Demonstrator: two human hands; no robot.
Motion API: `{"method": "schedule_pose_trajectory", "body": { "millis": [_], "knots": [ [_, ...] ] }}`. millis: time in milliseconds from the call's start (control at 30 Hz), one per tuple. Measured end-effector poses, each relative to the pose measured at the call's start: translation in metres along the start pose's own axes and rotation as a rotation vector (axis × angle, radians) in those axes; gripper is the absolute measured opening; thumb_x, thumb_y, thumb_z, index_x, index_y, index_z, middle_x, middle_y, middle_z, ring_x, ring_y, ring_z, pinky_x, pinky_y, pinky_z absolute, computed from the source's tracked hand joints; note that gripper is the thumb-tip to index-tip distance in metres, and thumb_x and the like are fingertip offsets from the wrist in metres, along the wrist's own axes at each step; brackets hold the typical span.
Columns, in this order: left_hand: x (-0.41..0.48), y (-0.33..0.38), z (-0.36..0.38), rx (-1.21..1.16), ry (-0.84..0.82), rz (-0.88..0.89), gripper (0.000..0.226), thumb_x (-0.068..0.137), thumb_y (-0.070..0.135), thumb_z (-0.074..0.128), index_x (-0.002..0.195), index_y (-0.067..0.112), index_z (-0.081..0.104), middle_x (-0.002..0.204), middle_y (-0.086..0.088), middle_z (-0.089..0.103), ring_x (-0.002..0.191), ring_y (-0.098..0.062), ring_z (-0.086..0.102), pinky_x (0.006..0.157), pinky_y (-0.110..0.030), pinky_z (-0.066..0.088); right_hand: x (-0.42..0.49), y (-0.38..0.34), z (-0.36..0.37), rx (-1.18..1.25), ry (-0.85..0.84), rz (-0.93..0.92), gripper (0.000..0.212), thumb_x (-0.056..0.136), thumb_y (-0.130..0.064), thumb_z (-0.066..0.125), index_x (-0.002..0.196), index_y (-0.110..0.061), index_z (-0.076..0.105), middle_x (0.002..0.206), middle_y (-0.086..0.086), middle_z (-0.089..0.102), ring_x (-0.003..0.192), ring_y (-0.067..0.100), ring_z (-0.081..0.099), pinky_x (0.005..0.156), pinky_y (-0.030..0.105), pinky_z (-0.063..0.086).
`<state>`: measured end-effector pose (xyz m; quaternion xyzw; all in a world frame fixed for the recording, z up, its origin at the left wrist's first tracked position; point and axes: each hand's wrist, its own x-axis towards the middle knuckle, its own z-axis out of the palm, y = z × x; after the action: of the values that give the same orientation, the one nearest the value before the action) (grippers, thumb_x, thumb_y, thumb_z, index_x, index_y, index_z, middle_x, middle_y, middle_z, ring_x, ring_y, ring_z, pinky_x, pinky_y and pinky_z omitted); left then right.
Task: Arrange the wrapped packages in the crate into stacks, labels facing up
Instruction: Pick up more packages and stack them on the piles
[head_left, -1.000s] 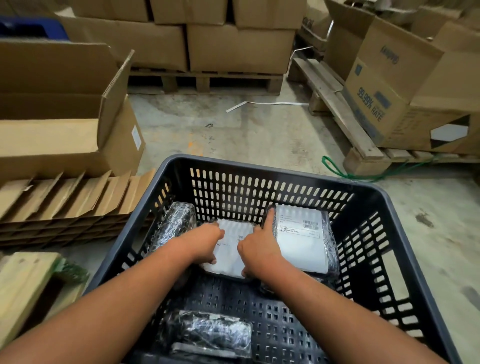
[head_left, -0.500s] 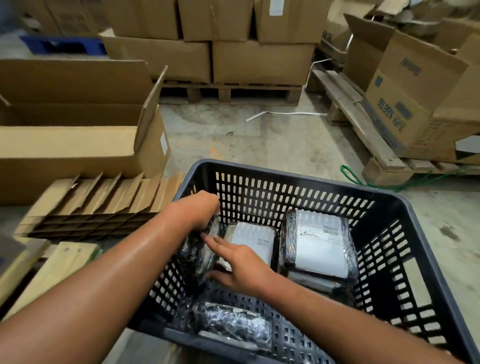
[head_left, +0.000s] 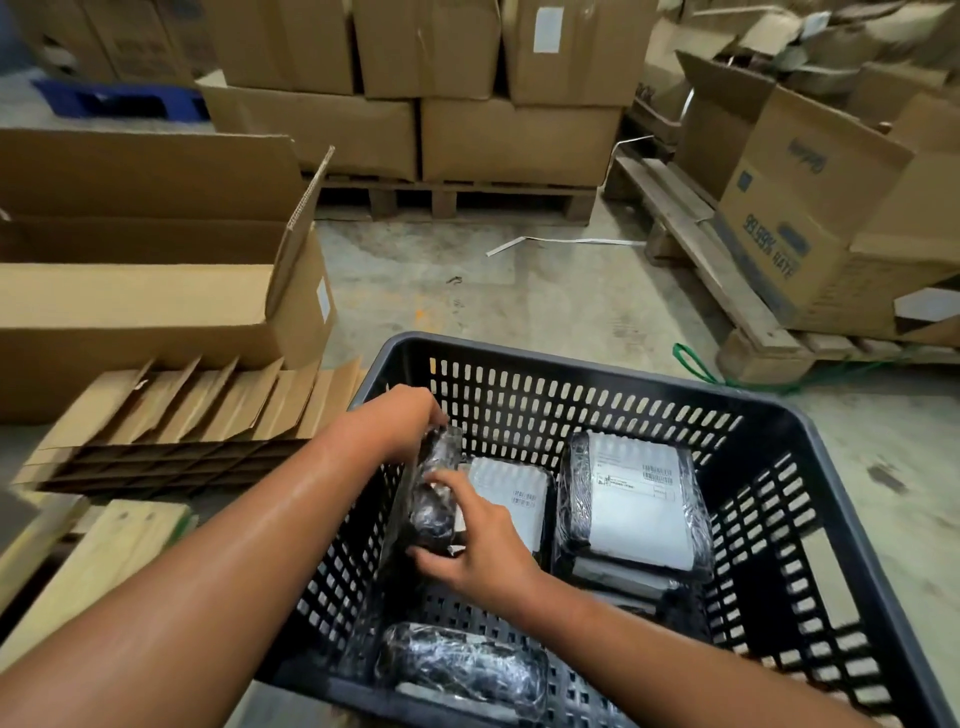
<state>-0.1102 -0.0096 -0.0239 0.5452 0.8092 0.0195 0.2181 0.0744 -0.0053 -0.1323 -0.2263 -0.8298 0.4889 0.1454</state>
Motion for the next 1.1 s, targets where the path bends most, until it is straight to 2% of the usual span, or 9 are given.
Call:
{"method": "schedule_pose_trajectory", "body": {
  "millis": [167, 300, 533, 633, 733, 867, 967, 1033, 1100],
  "knots": [
    [0.001, 0.000, 0.004, 0.083, -0.049, -0.033, 0.040, 0.084, -0.014, 0.046, 0.106, 0.014, 0.064, 0.110, -0.013, 0.065, 0.089, -0.031, 0.061, 0.080, -0.038, 0.052, 0.003, 0.000, -0.031, 0.271, 0.276, 0.118, 0.054, 0.069, -0.029, 0.081, 0.119, -0.051, 0.073, 0.122, -0.005, 0.073, 0.107, 0.004, 0.072, 0.088, 0.028, 0.063],
    [0.003, -0.003, 0.003, -0.019, -0.101, 0.009, 0.068, 0.094, 0.000, 0.056, 0.153, 0.030, 0.040, 0.152, -0.004, 0.049, 0.130, -0.028, 0.054, 0.099, -0.037, 0.048, 0.012, -0.005, -0.082, 0.439, 0.201, 0.255, 0.051, 0.061, -0.018, 0.081, 0.108, -0.037, 0.081, 0.114, 0.008, 0.076, 0.098, 0.027, 0.078, 0.067, 0.045, 0.067],
    [-0.008, -0.009, -0.004, -0.656, -0.219, 0.282, 0.098, 0.086, 0.014, 0.079, 0.153, 0.053, 0.019, 0.161, 0.016, 0.031, 0.147, -0.013, 0.031, 0.121, -0.050, 0.025, 0.014, -0.016, -0.158, 0.622, 0.065, 0.229, 0.053, 0.067, -0.004, 0.068, 0.108, -0.033, 0.083, 0.082, 0.010, 0.077, 0.062, 0.021, 0.072, 0.051, 0.033, 0.064],
    [-0.010, -0.007, 0.003, -0.956, -0.214, 0.336, 0.098, 0.078, 0.021, 0.086, 0.154, 0.046, 0.030, 0.159, 0.024, 0.032, 0.144, -0.006, 0.037, 0.118, -0.045, 0.034, 0.015, -0.013, -0.180, 0.721, 0.041, 0.233, 0.056, 0.083, 0.007, 0.062, 0.119, -0.033, 0.079, 0.079, 0.012, 0.067, 0.058, 0.020, 0.052, 0.052, 0.030, 0.063],
    [-0.010, -0.010, 0.013, -0.934, -0.211, 0.285, 0.105, 0.072, 0.032, 0.091, 0.155, 0.042, 0.028, 0.158, 0.033, 0.022, 0.140, 0.006, 0.032, 0.114, -0.023, 0.035, 0.017, -0.015, -0.189, 0.670, 0.034, 0.251, 0.057, 0.096, 0.012, 0.060, 0.132, -0.030, 0.072, 0.082, 0.003, 0.067, 0.058, 0.017, 0.056, 0.060, 0.031, 0.065],
    [-0.009, -0.012, 0.030, -0.856, -0.149, 0.152, 0.105, 0.080, 0.023, 0.086, 0.159, 0.033, 0.018, 0.154, 0.029, 0.019, 0.137, 0.000, 0.033, 0.092, -0.006, 0.041, 0.022, -0.022, -0.177, 0.334, -0.009, 0.277, 0.068, 0.090, -0.003, 0.079, 0.150, -0.026, 0.055, 0.141, 0.000, 0.062, 0.117, 0.020, 0.067, 0.094, 0.042, 0.061],
    [-0.005, -0.005, 0.046, -0.773, -0.095, 0.085, 0.104, 0.083, 0.017, 0.082, 0.160, 0.030, 0.012, 0.141, 0.026, 0.026, 0.126, 0.000, 0.037, 0.068, 0.003, 0.042, 0.025, -0.022, -0.157, -0.079, -0.113, 0.267, 0.119, 0.066, -0.029, 0.100, 0.163, -0.018, 0.031, 0.167, -0.006, 0.034, 0.145, 0.015, 0.042, 0.118, 0.033, 0.035],
    [-0.002, -0.001, 0.052, -0.712, -0.098, 0.066, 0.106, 0.086, 0.016, 0.079, 0.160, 0.029, 0.004, 0.145, 0.020, 0.032, 0.120, -0.003, 0.043, 0.070, 0.001, 0.043, 0.027, -0.021, -0.146, -0.285, -0.134, 0.290, 0.144, 0.054, -0.044, 0.102, 0.166, -0.018, 0.017, 0.171, 0.000, 0.026, 0.153, 0.020, 0.029, 0.124, 0.036, 0.027],
    [0.002, 0.005, 0.056, -0.611, -0.120, 0.060, 0.111, 0.088, 0.019, 0.076, 0.158, 0.031, -0.009, 0.156, 0.005, 0.035, 0.123, -0.012, 0.049, 0.092, -0.014, 0.047, 0.029, -0.018, -0.138, -0.357, -0.108, 0.330, 0.151, 0.051, -0.048, 0.102, 0.167, -0.018, 0.010, 0.170, 0.006, 0.024, 0.156, 0.026, 0.023, 0.126, 0.043, 0.024]
  ]
}}
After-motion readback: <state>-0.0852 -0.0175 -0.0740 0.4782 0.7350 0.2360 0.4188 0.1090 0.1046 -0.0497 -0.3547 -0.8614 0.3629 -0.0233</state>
